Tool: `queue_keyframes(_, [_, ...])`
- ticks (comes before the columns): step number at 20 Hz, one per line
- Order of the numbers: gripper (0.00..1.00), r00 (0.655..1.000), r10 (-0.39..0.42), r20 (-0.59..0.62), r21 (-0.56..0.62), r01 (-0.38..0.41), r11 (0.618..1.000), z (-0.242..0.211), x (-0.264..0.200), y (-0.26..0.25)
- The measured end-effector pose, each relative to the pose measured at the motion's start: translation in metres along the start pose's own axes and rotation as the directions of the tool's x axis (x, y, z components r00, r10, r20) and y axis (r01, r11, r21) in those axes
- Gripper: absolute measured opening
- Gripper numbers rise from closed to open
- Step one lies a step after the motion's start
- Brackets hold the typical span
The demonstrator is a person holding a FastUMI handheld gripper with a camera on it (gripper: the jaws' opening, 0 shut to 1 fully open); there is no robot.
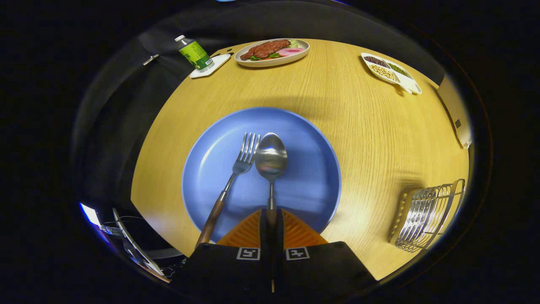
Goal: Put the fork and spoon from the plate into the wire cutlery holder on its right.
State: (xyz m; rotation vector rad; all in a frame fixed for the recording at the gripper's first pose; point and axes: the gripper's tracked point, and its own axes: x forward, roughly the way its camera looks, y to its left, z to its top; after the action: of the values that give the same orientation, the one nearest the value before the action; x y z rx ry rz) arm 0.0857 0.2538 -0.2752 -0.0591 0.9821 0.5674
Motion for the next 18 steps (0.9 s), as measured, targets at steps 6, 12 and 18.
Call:
queue_keyframes(6, [0.07, 0.998, 0.061, 0.034, -0.051, -0.06, 0.997, 0.006, -0.06, -0.008])
queue_keyframes(12, [0.07, 0.999, 0.046, -0.009, -0.128, -0.046, 0.991, -0.006, -0.142, -0.059])
queue_keyframes(18, [0.07, 0.988, -0.089, -0.124, -0.273, 0.052, 0.96, -0.024, -0.201, -0.143])
